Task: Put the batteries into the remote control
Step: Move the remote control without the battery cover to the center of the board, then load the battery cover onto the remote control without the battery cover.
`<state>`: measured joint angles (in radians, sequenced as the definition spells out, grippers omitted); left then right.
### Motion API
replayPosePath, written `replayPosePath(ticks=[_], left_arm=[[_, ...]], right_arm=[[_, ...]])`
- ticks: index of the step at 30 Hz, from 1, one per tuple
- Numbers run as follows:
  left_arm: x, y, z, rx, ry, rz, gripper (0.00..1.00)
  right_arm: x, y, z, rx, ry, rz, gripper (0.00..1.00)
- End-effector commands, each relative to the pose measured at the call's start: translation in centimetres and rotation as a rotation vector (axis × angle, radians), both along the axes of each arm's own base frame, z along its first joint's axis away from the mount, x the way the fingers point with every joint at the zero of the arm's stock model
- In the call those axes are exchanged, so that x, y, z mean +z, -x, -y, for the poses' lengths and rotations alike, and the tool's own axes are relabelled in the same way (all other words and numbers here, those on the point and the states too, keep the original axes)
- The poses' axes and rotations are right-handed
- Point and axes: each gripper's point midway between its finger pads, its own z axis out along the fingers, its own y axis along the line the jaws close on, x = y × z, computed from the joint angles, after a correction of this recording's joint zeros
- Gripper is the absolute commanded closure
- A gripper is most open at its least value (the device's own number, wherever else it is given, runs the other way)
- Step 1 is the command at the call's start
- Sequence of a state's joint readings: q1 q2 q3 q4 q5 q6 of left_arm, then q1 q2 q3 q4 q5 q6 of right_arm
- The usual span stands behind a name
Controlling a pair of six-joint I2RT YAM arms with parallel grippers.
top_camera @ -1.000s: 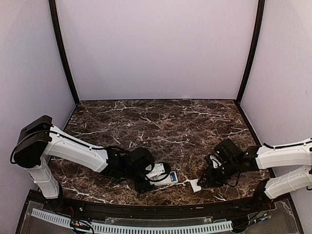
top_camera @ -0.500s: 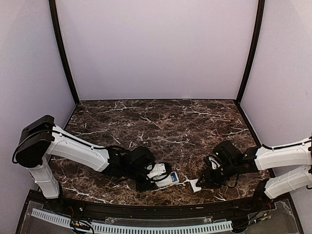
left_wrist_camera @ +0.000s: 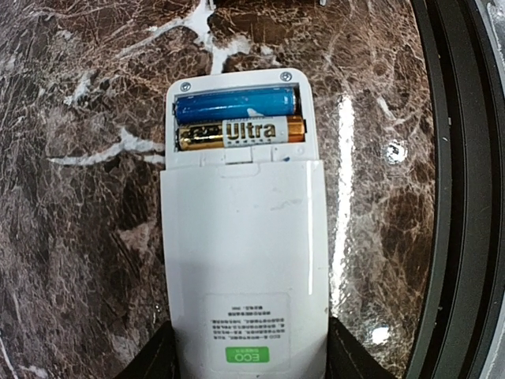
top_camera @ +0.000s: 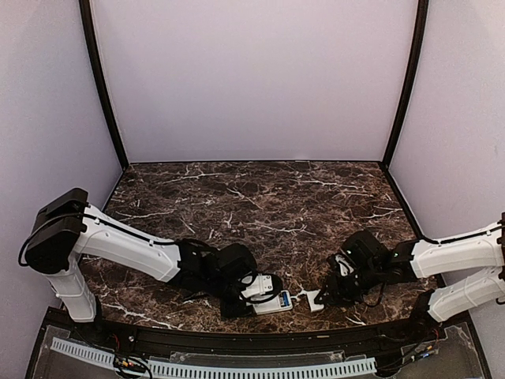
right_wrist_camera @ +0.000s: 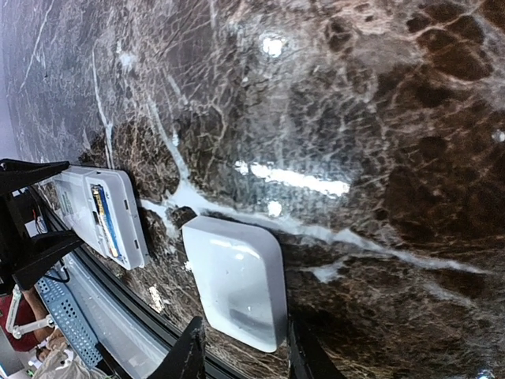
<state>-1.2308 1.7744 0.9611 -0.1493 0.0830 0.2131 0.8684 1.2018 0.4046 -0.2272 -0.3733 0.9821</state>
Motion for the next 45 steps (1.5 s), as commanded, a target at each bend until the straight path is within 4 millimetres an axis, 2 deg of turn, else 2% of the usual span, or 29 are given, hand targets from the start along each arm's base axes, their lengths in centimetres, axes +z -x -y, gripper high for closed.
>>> replayPosePath(ticks=[1,5,12,19,25,31,36,45], left_arm=[[-2.5,4.4,-2.4,-0.099,-0.144,-0.142,0.80],[-3.0,4.5,-1.6,-0.126,-0.184,-0.132,0.79],[-3.3,4.5,-1.8,-0.148,-0.218,-0.117,0.78],[-3.4,4.8,-1.9,-0.195,-0.241,-0.122,0.78],[-3.3,5.0,-1.9,-0.188,-0.254,-0.187,0.72],[-3.5,4.1,-2.2,-0.153,-0.273,-0.168,0.63],[-3.5,3.4,-2.4,-0.130,-0.281,-0.151,0.62],[-3.2,2.1,-2.6,-0.037,-0.312,-0.124,0.64]], right_arm=[[-0.8,0.2,-0.5,-0.027,-0.004,0.003,0.68],[-1.0,0.1,-1.4,-0.024,-0.019,-0.003,0.69],[-1.0,-0.1,-2.4,-0.003,-0.019,0.012,0.70],[-1.3,-0.6,-2.1,0.096,0.074,0.063,0.69],[-2.3,-0.8,-2.4,0.177,0.125,0.067,0.69],[-3.0,-1.1,-2.6,0.215,0.154,0.070,0.67],[-3.0,-1.3,-3.2,0.236,0.148,0.074,0.67],[-2.6,-0.4,-3.3,0.206,0.094,0.038,0.71]])
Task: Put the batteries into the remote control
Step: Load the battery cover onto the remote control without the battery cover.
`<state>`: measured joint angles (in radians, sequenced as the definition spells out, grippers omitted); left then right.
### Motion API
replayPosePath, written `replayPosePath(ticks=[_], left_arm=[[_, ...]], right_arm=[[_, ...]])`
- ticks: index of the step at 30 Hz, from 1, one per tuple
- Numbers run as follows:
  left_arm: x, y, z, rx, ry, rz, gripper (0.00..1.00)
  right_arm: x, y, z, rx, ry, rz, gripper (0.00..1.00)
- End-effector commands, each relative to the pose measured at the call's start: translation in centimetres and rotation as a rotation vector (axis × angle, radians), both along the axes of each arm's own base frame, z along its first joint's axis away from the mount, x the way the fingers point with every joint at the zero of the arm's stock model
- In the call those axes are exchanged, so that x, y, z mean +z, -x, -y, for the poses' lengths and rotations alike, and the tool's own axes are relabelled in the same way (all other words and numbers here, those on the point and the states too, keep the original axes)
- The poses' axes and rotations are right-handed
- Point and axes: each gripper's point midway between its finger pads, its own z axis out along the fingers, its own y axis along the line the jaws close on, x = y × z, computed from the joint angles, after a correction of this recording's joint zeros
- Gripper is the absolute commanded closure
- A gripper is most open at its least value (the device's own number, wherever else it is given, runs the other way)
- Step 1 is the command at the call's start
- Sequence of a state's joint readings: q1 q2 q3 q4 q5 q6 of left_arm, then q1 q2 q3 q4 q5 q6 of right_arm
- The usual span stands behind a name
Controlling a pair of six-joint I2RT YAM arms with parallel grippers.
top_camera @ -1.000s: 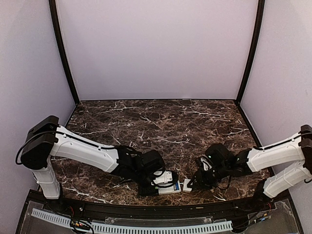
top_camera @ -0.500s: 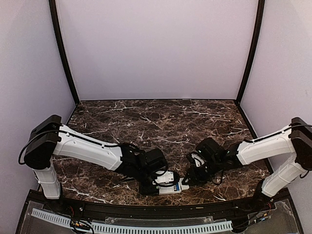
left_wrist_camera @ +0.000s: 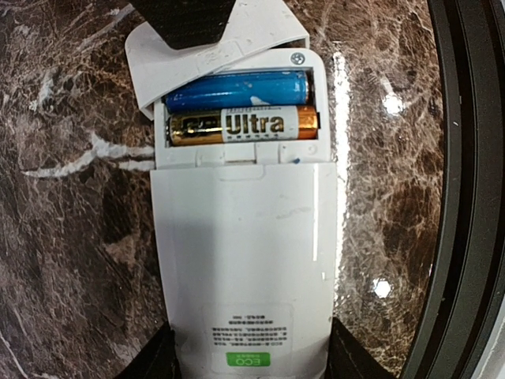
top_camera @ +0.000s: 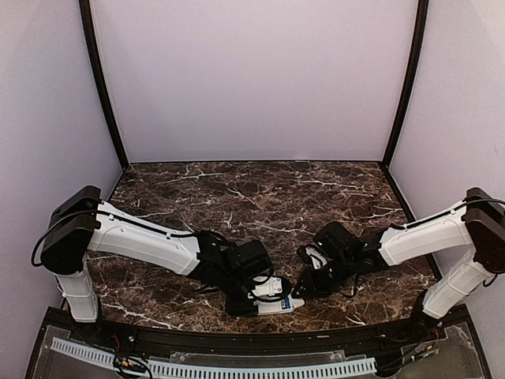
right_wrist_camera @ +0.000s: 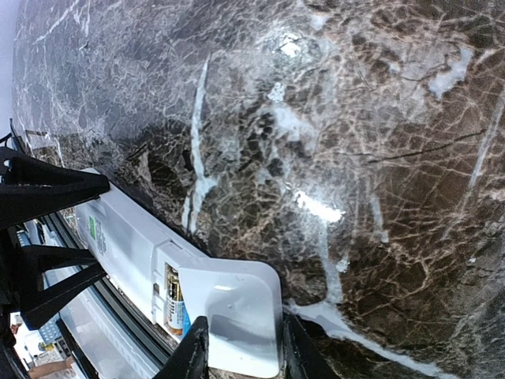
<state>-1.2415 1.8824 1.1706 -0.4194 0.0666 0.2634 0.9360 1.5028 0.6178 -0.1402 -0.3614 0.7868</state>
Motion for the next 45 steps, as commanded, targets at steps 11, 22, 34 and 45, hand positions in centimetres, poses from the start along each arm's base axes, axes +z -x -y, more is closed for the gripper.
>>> replayPosePath(ticks=[11,22,34,45], left_arm=[[-3.0,0.9,-2.9,0.079,-0.156,-0.051,0.64],[-2.7,0.5,-3.0,0.138,-0.166,-0.047,0.57],[-2.8,1.1,-2.3,0.126,-0.130,-0.086,0.46],[-3.1,0.9,-2.2,0.127,-0.117,-0.074,0.44]], right_arm=[[-1.2,2.4,2.2,-0.027,0.060,-0.075,0.76],[-0.3,2.2,1.6,-0.016,0.037,-0.064,0.76],[-0.5,1.6,1.6,-0.005,0.071,-0.040,0.67],[-0.7,1.5,-0.2,0.022,0.009,-0.062,0.70]])
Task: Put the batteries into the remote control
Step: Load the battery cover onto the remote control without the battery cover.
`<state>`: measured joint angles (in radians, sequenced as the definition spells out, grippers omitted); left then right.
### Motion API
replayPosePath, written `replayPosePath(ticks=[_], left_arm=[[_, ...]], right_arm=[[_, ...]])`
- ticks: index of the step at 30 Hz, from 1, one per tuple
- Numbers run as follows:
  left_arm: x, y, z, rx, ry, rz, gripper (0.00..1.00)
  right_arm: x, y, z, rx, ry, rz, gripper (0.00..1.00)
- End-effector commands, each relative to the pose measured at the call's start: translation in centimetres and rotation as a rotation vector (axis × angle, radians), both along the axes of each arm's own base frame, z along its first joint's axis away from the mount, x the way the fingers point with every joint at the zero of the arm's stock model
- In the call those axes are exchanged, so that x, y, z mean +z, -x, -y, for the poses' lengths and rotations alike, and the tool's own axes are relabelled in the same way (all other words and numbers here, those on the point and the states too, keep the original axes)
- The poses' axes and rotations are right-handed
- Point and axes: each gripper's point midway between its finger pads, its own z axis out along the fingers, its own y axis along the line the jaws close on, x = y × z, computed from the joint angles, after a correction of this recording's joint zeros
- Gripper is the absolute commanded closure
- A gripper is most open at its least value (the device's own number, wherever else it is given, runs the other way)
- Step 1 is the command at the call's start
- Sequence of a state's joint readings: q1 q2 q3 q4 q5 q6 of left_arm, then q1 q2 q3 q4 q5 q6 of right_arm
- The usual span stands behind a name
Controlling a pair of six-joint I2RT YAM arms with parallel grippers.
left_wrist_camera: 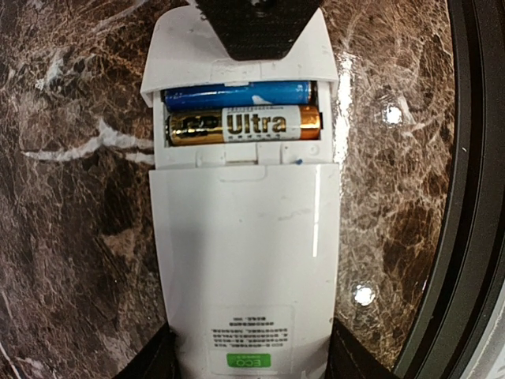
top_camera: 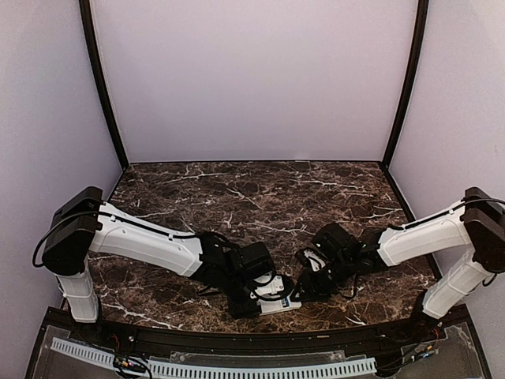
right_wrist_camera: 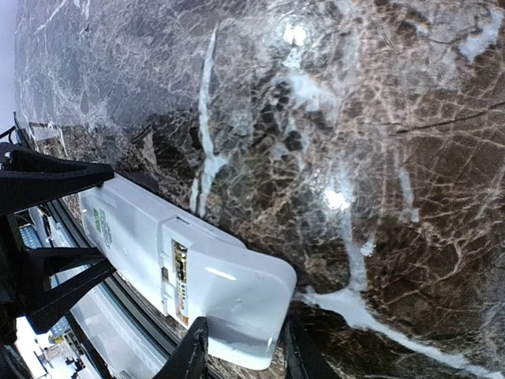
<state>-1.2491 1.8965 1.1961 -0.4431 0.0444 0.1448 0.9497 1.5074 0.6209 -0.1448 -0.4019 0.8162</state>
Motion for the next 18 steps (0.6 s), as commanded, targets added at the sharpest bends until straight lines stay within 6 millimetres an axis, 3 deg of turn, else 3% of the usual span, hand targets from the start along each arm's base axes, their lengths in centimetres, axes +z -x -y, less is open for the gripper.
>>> replayPosePath(ticks=[1,18], left_arm=[[-3.23,1.05,-2.41,0.015,-0.104,-0.055,0.44],[-3.21,1.26,-2.58,0.011,-0.093,-0.060,0.42]], right_arm=[[-0.52,0.50,0.14,0.010,0.013,-0.010,0.71],[-0.07,0.49,-0.16,0.007,0.038,0.001,0.70]])
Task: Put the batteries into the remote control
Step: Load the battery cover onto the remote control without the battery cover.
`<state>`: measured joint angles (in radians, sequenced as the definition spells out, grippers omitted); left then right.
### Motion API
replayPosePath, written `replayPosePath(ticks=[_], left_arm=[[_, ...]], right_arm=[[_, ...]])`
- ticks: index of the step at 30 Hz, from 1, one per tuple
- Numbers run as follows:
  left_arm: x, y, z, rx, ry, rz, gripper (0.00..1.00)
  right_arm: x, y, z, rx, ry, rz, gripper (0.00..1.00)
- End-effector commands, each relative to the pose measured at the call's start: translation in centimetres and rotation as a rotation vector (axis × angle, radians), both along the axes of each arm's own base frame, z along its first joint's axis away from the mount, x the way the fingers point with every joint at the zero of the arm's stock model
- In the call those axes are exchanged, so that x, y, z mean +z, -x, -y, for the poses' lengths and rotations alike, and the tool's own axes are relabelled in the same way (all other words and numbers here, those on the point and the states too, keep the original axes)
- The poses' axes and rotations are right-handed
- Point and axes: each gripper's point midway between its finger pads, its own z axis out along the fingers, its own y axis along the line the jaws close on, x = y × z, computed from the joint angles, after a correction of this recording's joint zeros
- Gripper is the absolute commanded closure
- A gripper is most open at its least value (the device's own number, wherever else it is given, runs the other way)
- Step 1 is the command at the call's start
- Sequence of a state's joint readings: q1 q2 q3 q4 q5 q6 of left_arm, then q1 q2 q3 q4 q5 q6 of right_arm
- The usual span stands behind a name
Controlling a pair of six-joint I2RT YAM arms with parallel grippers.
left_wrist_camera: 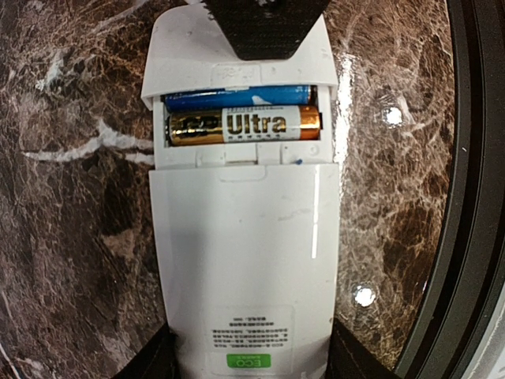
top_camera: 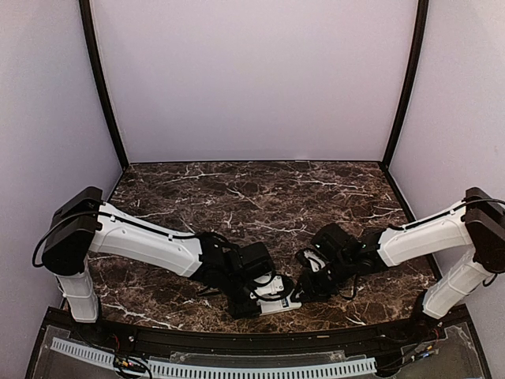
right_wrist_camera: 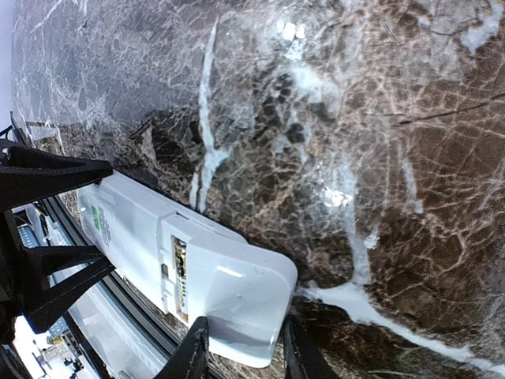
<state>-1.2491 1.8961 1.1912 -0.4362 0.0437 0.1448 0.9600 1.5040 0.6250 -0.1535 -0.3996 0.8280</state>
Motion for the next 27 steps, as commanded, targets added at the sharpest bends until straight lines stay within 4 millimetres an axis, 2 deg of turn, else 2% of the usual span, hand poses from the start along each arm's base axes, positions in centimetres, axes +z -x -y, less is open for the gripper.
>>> replayPosePath(ticks=[1,12,27], left_arm=[[-3.1,1.3,-2.5,0.010,-0.090,-0.060,0.42],[-1.9,1.1,-1.8,0.005,-0.015,-0.039,0.38],[0.0,1.4,-1.2,-0.007,0.090,-0.033,0.35]], right_arm=[[-0.3,0.2,0.0,0.007,0.043,0.010,0.70],[0.0,0.0,-0.9,0.028,0.062,0.031,0.69],[-0.3,-0.1,-1.0,0.034,0.088,0.027,0.66]])
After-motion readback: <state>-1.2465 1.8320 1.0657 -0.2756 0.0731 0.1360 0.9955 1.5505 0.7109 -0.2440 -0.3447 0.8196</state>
